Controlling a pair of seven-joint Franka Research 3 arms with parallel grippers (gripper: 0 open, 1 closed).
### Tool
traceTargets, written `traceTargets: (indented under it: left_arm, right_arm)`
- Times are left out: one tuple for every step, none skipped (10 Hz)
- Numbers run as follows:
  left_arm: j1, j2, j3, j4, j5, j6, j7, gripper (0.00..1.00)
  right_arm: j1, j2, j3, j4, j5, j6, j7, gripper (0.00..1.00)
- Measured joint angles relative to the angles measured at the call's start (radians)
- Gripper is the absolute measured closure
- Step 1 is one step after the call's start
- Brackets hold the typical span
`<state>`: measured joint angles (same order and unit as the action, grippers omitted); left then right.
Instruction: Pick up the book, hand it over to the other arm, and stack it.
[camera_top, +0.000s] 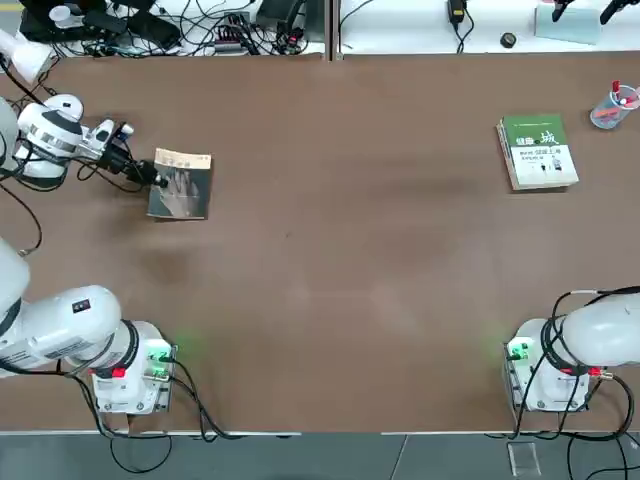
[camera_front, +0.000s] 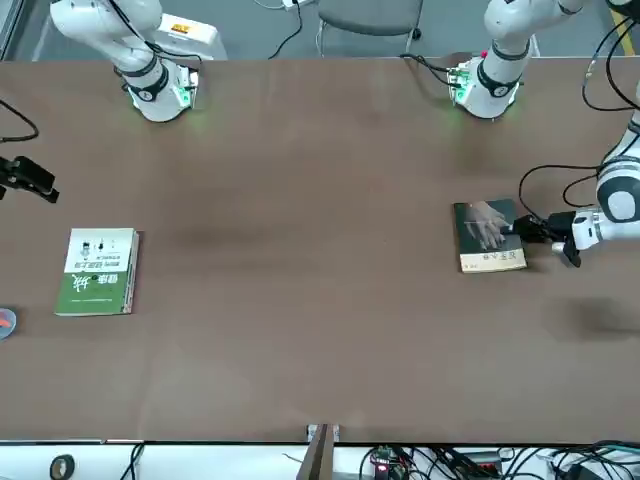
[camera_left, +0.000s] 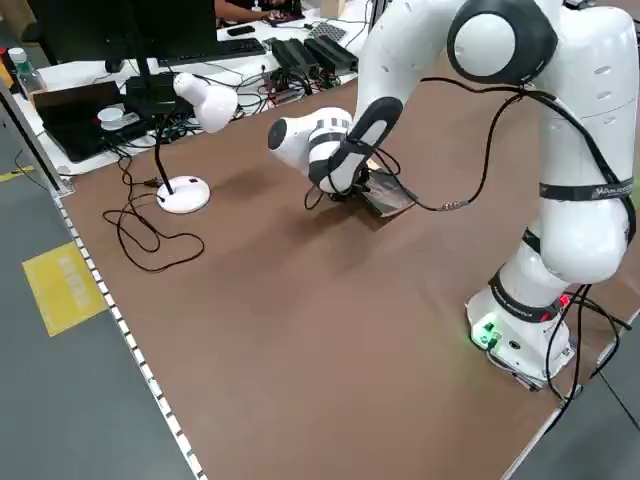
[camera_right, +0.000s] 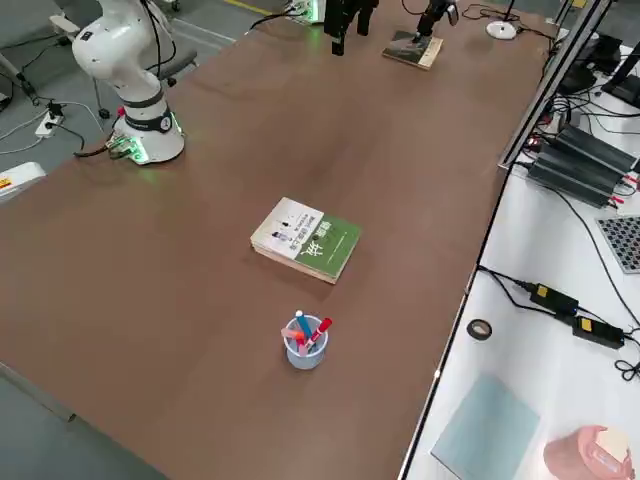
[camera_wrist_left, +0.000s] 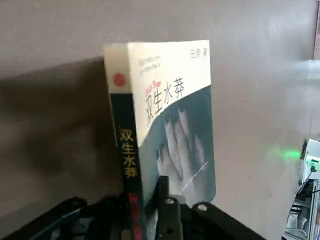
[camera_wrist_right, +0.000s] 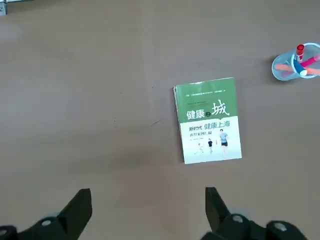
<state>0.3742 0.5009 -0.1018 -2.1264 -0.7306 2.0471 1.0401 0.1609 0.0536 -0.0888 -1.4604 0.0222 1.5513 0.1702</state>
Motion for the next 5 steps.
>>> traceTargets:
  left_arm:
    - [0.001, 0.000, 0.000, 0.000, 0.000, 0.000, 0.000, 0.82]
    - [0.001, 0.000, 0.000, 0.000, 0.000, -0.001, 0.000, 0.82]
    - [0.001, 0.000, 0.000, 0.000, 0.000, -0.004, 0.000, 0.82]
    - [0.002, 0.000, 0.000, 0.001, 0.000, -0.007, 0.000, 0.82]
    - [0.002, 0.000, 0.000, 0.002, 0.000, -0.010, 0.000, 0.82]
  right_arm:
    - [0.000, 0.000, 0.000, 0.000, 0.000, 0.000, 0.000, 0.00]
    - [0.000, 0.000, 0.000, 0.000, 0.000, 0.001, 0.000, 0.00]
    - [0.000, 0.000, 0.000, 0.000, 0.000, 0.001, 0.000, 0.00]
    - [0.000, 0.000, 0.000, 0.000, 0.000, 0.001, 0.000, 0.00]
    - [0.000, 0.000, 0.000, 0.000, 0.000, 0.001, 0.000, 0.00]
